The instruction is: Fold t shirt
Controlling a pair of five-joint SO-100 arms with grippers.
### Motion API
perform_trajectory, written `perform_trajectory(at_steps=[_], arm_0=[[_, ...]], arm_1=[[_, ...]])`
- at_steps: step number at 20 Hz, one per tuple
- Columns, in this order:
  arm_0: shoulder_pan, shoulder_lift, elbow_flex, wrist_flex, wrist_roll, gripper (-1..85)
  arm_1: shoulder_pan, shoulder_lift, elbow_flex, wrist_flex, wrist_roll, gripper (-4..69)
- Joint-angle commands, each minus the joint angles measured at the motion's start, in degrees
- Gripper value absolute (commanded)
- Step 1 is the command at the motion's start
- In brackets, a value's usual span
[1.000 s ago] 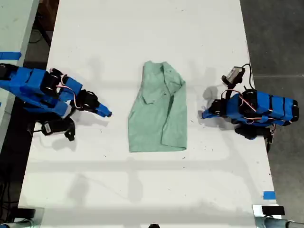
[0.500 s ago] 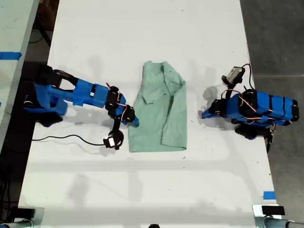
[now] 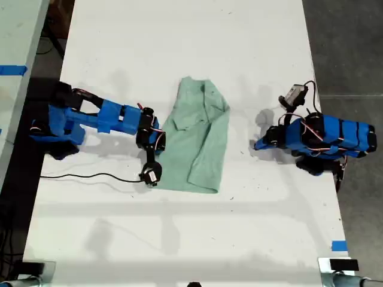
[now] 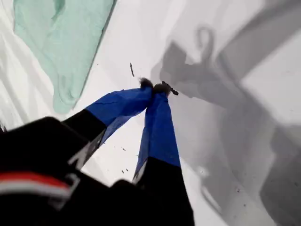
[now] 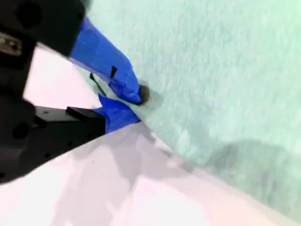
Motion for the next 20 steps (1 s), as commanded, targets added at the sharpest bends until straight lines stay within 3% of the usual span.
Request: perform_trajectory(at_steps=[1,3,5,7,9,14,15,16,17,20], arm_0=[[-1.2,5.3,-0.5,5.4,-5.0,-0.2],[-0.2,6.4,-7.7,10.6,-6.2,-0.2],[0.3,1.5,-23.3,16.8,-1.9,-0.2],[-0.7,-3.4,-34.3,18.3,2.0,-0.2],[-1.8,-5.4,-37.6,14.6,6.0,-0.2],[-1.3,-7.9,-37.6,-4.6,17.1,-0.2],[-0.7,-9.3,-37.6,-7.9,18.7,2.7],[-0.1,-10.8,-37.6,-10.8,19.8,11.7],[0.2,-12.1,-37.7,-12.2,20.0,17.8],[-0.2,-9.2,-37.5,-9.1,22.0,16.2]], arm_1=[[-0.6,0.4,1.8,-0.8,0.8,0.2],[-0.6,0.4,1.8,-0.8,0.9,0.2],[-0.5,0.4,1.8,-0.8,0.9,0.2],[-0.5,0.4,1.8,-0.8,1.0,0.2],[-0.5,0.4,1.8,-0.8,1.0,0.2],[-0.4,0.4,1.8,-0.8,1.1,0.2],[-0.4,0.4,1.8,-0.8,1.1,0.2],[-0.4,0.4,1.8,-0.8,1.1,0.2],[-0.4,0.4,1.8,-0.8,1.1,0.2],[-0.4,0.4,1.8,-0.8,1.0,0.2]])
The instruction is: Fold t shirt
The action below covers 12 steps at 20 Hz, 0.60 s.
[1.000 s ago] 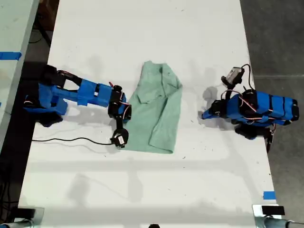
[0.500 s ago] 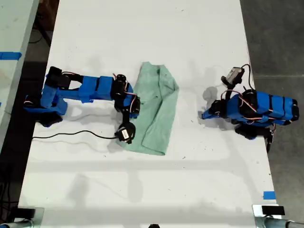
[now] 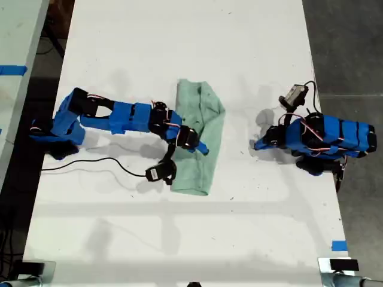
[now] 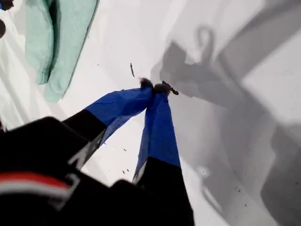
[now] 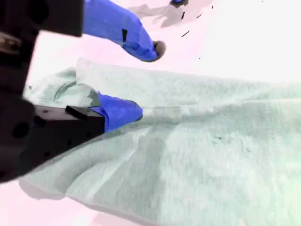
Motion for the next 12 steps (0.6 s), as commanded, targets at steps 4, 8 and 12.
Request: perform_trajectory(at_steps=[4,8,12], arm_0=[[-1.7,24.4,2.5,12.1,1.9,-0.1],[-0.1,62.6,35.5,9.0,-1.2,-0.1],[-0.9,114.3,97.2,-11.9,-8.1,-0.2]], arm_1=[[-0.5,0.4,1.8,-0.8,0.4,0.2],[-0.5,0.4,1.8,-0.8,0.5,0.2],[-0.5,0.4,1.8,-0.8,0.6,0.2]])
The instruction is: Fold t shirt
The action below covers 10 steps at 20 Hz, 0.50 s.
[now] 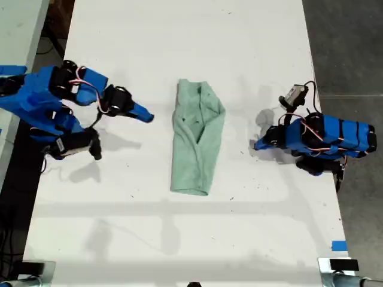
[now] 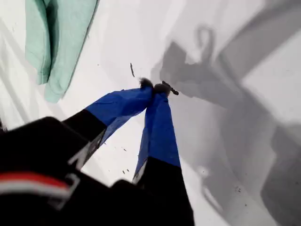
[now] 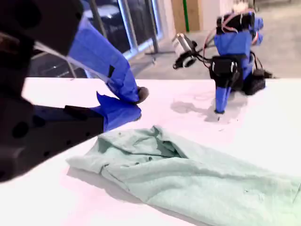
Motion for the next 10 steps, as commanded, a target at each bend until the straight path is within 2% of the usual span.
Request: perform_trajectory(at_steps=[1,3,4,6,8,10], arm_0=[[-1.3,41.6,46.9,-9.5,-5.2,-0.2],[-1.9,60.9,62.1,-2.5,-8.1,-0.2],[-2.0,58.3,62.6,-2.8,-8.1,-0.2],[-1.4,60.6,63.2,0.2,-14.9,0.1],[-2.8,60.6,64.0,3.3,-14.6,2.9],[-2.0,60.6,65.5,2.5,-13.7,0.5]], arm_1=[[-0.6,0.4,1.8,-0.8,0.7,0.2],[-0.8,0.4,1.8,-0.8,1.1,0.2],[-1.0,0.4,1.8,-0.8,1.3,0.2],[-1.1,0.4,1.8,-0.8,1.3,0.2],[-1.1,0.4,1.8,-0.8,1.4,0.2],[-1.2,0.4,1.8,-0.8,1.5,0.2]])
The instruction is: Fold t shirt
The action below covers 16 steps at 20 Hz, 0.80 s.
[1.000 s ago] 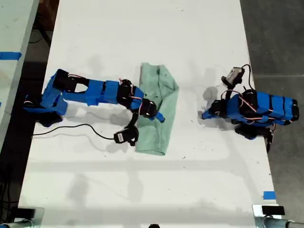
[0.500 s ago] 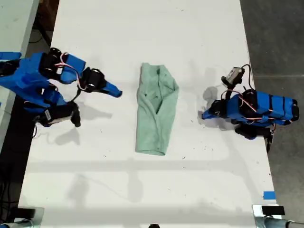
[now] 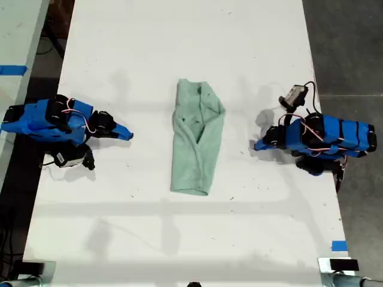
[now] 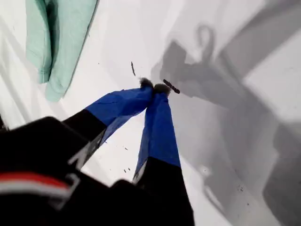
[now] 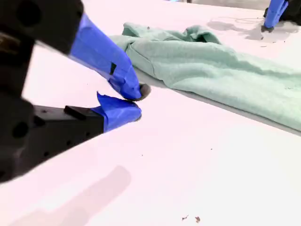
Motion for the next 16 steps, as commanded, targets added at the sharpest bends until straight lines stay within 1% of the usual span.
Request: perform_trajectory(at_steps=[1,9,16], arm_0=[[-0.1,0.5,1.1,-0.3,-0.6,-0.1],[-0.5,0.5,1.1,-0.2,-0.2,-0.1],[-3.2,0.5,1.0,-0.4,1.6,-0.1]], arm_1=[[-0.8,0.4,1.8,-0.8,0.7,0.2],[-1.0,0.4,1.8,-0.8,1.0,0.2],[-0.6,0.4,1.8,-0.8,2.1,0.2]])
